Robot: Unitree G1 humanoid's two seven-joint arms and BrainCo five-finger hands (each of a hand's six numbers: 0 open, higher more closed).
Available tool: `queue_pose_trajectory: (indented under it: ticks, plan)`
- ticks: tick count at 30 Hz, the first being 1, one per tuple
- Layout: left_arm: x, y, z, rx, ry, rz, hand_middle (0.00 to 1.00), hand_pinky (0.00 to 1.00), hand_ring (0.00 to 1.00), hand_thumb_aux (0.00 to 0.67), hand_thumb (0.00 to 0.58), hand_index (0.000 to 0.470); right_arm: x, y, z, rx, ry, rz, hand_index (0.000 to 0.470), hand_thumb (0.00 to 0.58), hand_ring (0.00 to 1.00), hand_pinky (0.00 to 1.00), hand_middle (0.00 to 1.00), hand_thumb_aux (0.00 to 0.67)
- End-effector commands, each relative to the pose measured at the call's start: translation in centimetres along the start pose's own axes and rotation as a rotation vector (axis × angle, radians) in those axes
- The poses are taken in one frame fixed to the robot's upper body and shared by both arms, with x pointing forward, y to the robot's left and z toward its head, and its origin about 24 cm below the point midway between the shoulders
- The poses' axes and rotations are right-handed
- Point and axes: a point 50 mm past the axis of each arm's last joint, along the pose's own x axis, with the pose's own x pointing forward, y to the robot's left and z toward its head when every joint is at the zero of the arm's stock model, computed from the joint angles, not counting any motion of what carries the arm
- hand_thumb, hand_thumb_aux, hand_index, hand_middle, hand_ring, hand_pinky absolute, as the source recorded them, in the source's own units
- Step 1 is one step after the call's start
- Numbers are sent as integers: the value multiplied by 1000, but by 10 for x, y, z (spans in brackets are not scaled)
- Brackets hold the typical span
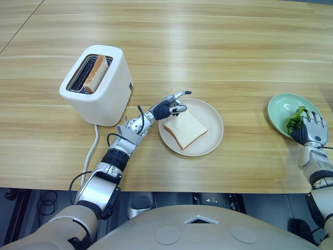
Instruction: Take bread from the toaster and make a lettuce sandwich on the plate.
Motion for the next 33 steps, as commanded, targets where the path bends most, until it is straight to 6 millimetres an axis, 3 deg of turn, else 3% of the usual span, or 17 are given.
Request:
queue_pose_trajectory:
  ticks: [1, 10, 19, 23, 28, 33]
  plan:
    - [-3, 2, -2, -10, 10, 11, 702, 702, 702, 0, 0, 0, 1, -5, -1, 10, -19, -41, 460, 580, 0, 0, 0, 670]
    - [-14, 21, 10, -80, -77, 98, 675, 675, 675, 0, 0, 0, 5, -37, 12, 146, -136, -258, 460, 580, 0, 0, 0, 670]
    - [-36, 36, 7, -100, -80, 167, 647, 647, 647, 0, 0, 0, -3, -53, 31, 215, -250, -323, 460, 580, 0, 0, 0, 670]
    - [-57, 54, 19, -59, -152, 252, 624, 624, 624, 0, 0, 0, -16, -60, 76, 263, -505, -297, 460, 580, 0, 0, 0, 670]
    - [-80, 84, 39, 14, -257, 425, 596, 596, 596, 0, 0, 0, -38, -50, 127, 281, -740, -199, 460, 580, 0, 0, 0, 670]
    - [-107, 115, 58, 55, -382, 610, 435, 435, 435, 0, 0, 0, -52, -45, 164, 280, -876, -144, 460, 580, 0, 0, 0, 670]
